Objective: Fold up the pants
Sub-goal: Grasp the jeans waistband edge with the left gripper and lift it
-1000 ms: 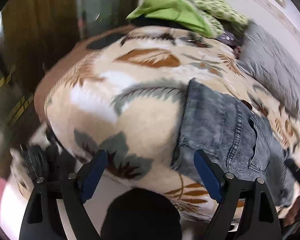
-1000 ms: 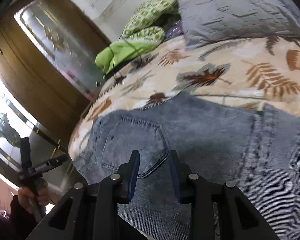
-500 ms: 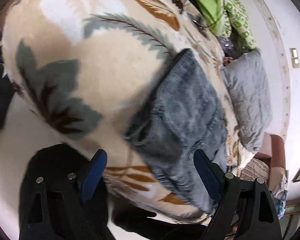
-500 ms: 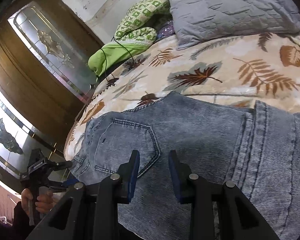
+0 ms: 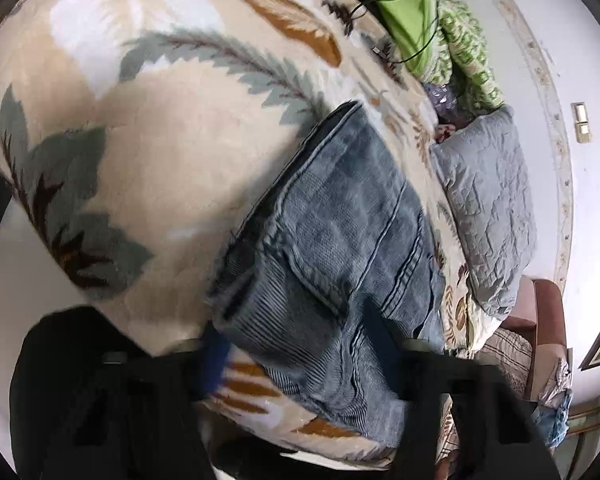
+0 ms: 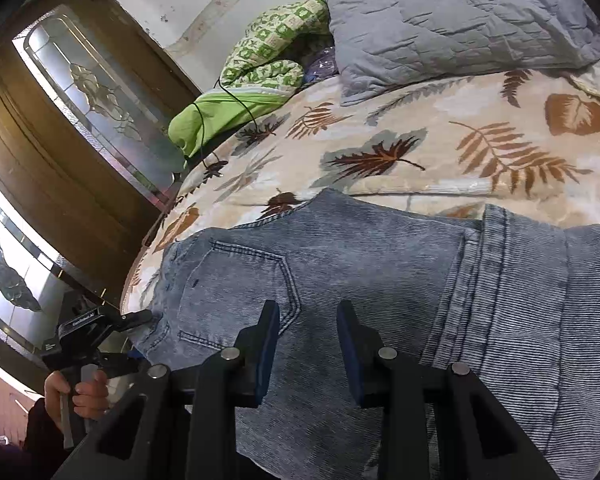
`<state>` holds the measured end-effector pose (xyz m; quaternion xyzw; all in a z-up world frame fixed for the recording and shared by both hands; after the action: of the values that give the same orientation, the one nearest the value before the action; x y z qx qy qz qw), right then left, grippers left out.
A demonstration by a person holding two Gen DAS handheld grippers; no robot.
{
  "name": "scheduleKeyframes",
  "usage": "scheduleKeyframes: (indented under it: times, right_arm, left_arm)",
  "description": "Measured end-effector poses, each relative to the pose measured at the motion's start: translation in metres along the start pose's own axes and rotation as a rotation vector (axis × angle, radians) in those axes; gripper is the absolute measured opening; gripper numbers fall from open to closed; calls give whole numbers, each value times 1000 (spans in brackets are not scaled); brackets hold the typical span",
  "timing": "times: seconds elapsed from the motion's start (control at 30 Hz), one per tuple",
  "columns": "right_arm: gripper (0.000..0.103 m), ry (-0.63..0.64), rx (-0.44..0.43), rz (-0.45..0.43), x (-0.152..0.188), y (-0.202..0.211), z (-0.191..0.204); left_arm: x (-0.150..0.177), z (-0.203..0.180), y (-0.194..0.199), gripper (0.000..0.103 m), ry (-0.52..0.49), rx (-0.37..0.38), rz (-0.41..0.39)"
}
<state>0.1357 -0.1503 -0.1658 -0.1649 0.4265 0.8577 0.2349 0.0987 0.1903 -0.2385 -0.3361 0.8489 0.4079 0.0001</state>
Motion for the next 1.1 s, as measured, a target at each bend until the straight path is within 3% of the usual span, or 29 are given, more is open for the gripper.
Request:
scheduleKeyframes:
  times: [0.2, 0.47, 0.63, 0.73, 0.83, 0.97, 1.1]
  right_arm:
    - [33, -15, -17, 26, 4, -1, -7]
    - [32, 126, -15, 48, 22, -18, 23]
    - [33, 146, -4, 71, 26, -39, 38]
    - [34, 102, 56, 187, 38, -70, 29]
    - [32, 97, 30, 179, 35, -63, 28]
    - [32, -76, 7, 80, 13, -25, -13]
    - [32, -298, -9, -142, -14, 45, -75]
  left_arm:
    - [-2, -15, 4, 15, -109, -22, -30]
    - [0, -81, 38, 13, -370, -36, -155]
    - [9, -119, 55, 13, -497, -15, -192]
    - [20, -145, 62, 13, -586, 2, -202]
    - [32, -173, 64, 12, -674, 4, -211]
    - [49, -208, 64, 12, -772, 47, -205]
    - [70, -246, 55, 12, -862, 100, -176]
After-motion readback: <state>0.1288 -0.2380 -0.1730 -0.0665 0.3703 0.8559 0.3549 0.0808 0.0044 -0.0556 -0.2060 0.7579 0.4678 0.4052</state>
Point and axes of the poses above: each gripper's, at about its wrist camera, not at the fingertips, and y roughly against the way its jaws point, z to its left, x to its underside, the point moved 4 cm from there along -y, roughly the way its jaws point, and after that the axes turned 10 degrees about -y, right-handed, at the moved point
